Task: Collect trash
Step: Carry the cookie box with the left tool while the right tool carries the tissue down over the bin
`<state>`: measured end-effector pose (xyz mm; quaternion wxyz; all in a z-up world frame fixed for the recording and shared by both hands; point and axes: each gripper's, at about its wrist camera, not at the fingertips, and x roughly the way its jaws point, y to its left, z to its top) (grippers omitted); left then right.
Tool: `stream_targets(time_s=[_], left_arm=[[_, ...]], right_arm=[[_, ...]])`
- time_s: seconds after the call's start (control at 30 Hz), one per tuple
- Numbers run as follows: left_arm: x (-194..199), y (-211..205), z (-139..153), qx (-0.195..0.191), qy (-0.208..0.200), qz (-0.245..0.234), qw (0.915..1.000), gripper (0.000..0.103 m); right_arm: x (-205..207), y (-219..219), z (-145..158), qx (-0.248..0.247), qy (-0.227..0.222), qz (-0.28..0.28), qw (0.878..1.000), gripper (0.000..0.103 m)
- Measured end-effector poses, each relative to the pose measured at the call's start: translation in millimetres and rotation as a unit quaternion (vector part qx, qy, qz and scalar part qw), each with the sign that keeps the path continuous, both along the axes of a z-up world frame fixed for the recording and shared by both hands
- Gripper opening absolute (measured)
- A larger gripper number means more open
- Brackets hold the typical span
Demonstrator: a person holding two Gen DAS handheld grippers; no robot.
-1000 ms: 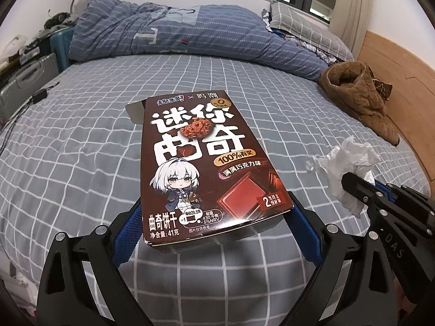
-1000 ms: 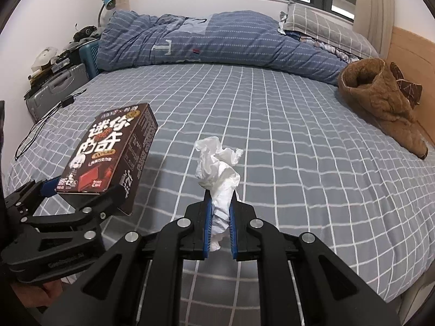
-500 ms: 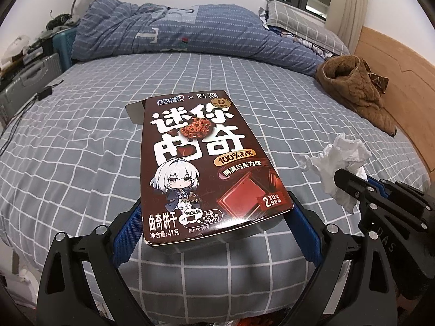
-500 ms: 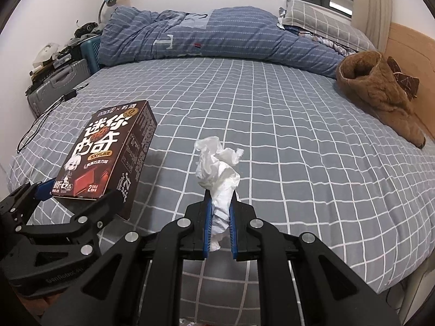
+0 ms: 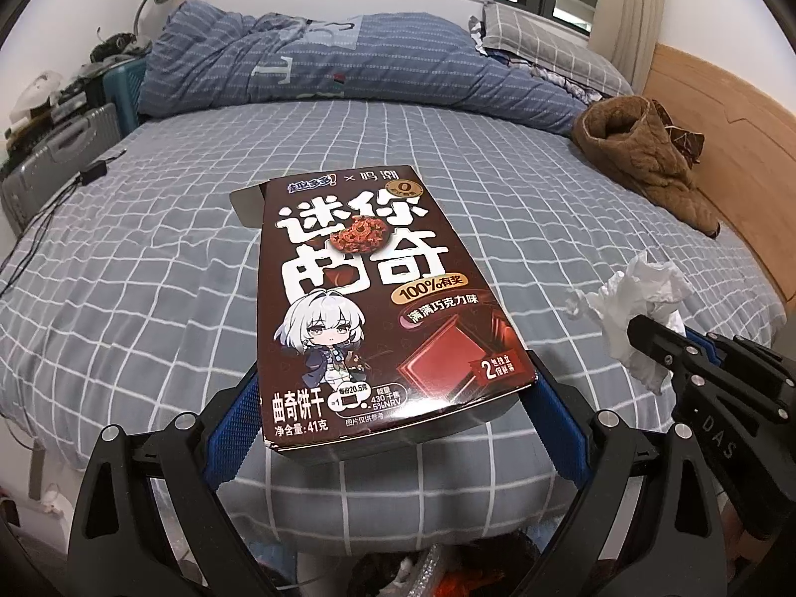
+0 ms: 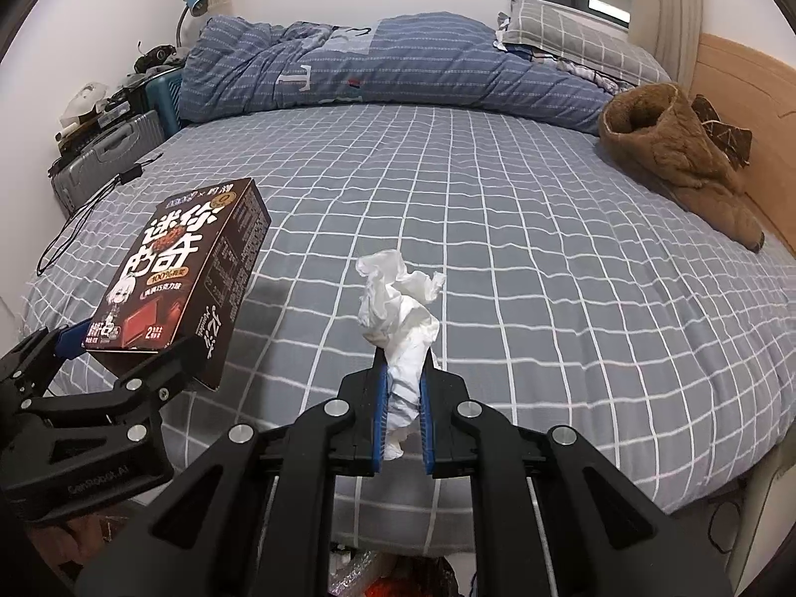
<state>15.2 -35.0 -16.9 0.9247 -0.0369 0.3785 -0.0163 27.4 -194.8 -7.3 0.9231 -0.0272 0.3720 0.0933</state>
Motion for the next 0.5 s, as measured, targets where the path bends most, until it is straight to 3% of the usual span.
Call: stream_targets(time_s=[0.5], left_arm=[[-39.0, -3.4, -6.5, 0.006, 0.008, -0.004, 0.9999, 0.093]], right_arm=[[-37.8, -1.0, 4.1, -0.003, -0.003, 0.005, 1.0, 0.01]])
